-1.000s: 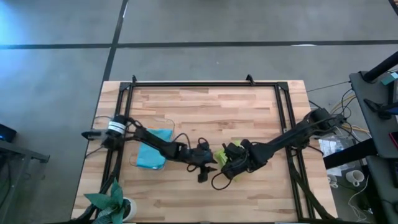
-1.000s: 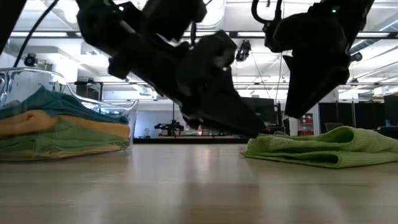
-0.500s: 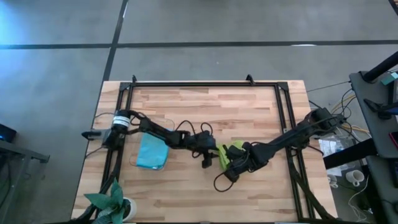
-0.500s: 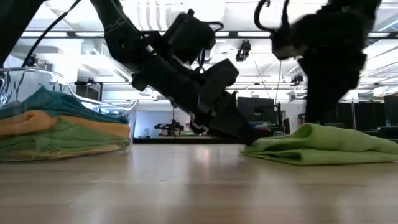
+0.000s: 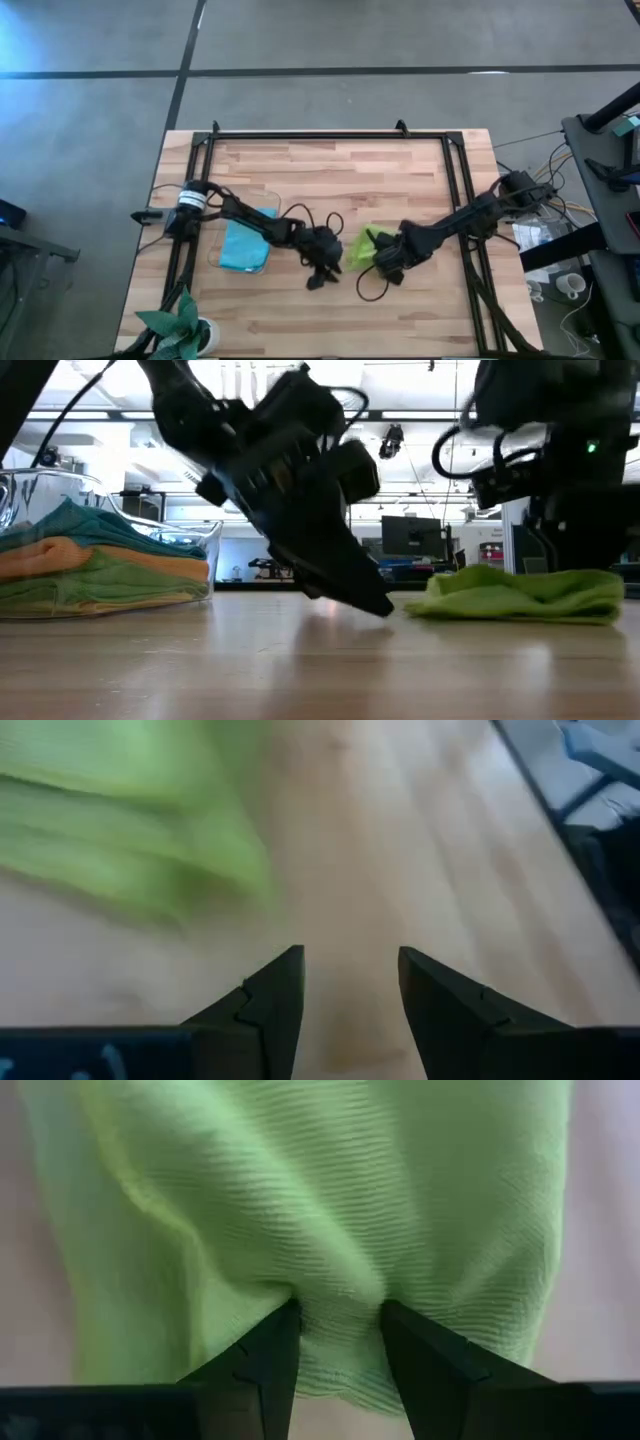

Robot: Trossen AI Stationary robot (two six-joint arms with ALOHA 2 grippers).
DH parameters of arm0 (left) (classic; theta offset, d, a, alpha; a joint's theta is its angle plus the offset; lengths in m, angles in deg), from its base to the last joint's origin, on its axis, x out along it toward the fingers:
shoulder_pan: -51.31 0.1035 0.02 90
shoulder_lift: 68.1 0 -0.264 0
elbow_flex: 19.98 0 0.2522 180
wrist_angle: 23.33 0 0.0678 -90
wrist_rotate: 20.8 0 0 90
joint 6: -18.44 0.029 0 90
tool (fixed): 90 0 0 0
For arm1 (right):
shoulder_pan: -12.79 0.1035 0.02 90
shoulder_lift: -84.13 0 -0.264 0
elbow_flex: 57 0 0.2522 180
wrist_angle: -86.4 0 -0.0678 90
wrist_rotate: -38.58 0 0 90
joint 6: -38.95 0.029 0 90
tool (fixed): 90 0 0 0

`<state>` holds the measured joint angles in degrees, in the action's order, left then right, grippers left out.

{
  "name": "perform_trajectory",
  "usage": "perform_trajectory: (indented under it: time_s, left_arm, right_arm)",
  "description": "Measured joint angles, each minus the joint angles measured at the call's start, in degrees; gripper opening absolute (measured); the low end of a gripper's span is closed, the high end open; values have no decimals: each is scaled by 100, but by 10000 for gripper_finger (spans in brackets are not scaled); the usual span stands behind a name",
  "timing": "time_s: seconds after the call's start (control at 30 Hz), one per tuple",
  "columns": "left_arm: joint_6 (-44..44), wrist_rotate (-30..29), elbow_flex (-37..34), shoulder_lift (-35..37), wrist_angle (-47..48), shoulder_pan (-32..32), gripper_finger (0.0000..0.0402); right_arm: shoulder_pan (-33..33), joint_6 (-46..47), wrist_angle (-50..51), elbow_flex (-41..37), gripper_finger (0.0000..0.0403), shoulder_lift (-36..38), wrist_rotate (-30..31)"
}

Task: Fold microfiber towels
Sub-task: Fold the green microfiber towel on the table

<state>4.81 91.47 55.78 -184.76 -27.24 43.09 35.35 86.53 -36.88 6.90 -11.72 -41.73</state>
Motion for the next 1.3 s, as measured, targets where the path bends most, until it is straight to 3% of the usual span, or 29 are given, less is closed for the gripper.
perform_trajectory:
  time_s: [0.27, 0.43, 0.6, 0.73, 0.97, 1.03, 1.13, 1.23, 1.3]
  left_arm:
    - [147, -50, -2, 552, 50, -185, 148]
    - [501, -1069, 18, 602, -22, -23, 148]
    - [384, -1523, 46, 269, -400, 285, 148]
    - [218, -1562, 202, -67, -738, 537, 148]
    - [329, -1516, 949, -848, -527, 878, 148]
    - [415, -1368, 1116, -934, -283, 896, 147]
    - [249, -538, 1152, -958, 62, 872, 147]
    - [-391, 488, 1088, -899, 125, 681, 147]
    - [-858, 746, 1069, -856, -47, 433, 147]
  right_arm:
    - [-63, -1031, 2167, 593, 139, 529, 1380]
    - [158, -1465, 1562, 813, 139, 1101, 1454]
    - [217, -1294, 605, 628, 137, 1334, 1446]
    - [245, -1103, 252, 483, 137, 1225, 1345]
    - [342, -941, -2, 472, 137, 1028, 476]
    - [395, -787, 49, 455, 136, 1036, 316]
    - [471, -595, 328, 389, 136, 1056, -72]
    - [549, -637, 339, 330, 136, 1061, -359]
    - [578, -790, 369, 314, 136, 1061, -369]
